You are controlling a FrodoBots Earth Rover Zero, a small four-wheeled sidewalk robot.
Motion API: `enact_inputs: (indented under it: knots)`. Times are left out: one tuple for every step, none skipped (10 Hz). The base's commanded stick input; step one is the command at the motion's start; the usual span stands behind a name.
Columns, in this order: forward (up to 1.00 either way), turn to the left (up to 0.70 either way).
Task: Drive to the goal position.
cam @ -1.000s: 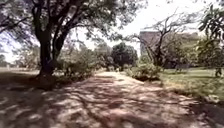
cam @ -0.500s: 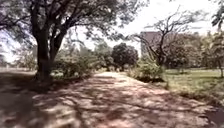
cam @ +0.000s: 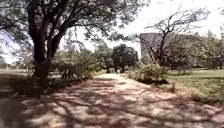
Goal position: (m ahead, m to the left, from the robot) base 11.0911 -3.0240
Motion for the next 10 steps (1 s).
enact_inputs:
  knots:
    - [0.70,0.00]
    - [0.70,0.00]
    - [0.70,0.00]
    - [0.70,0.00]
    - [0.70,0.00]
    - [0.70,0.00]
    - [0.70,0.00]
    - [0.70,0.00]
    - [0.70,0.00]
    - [0.70,0.00]
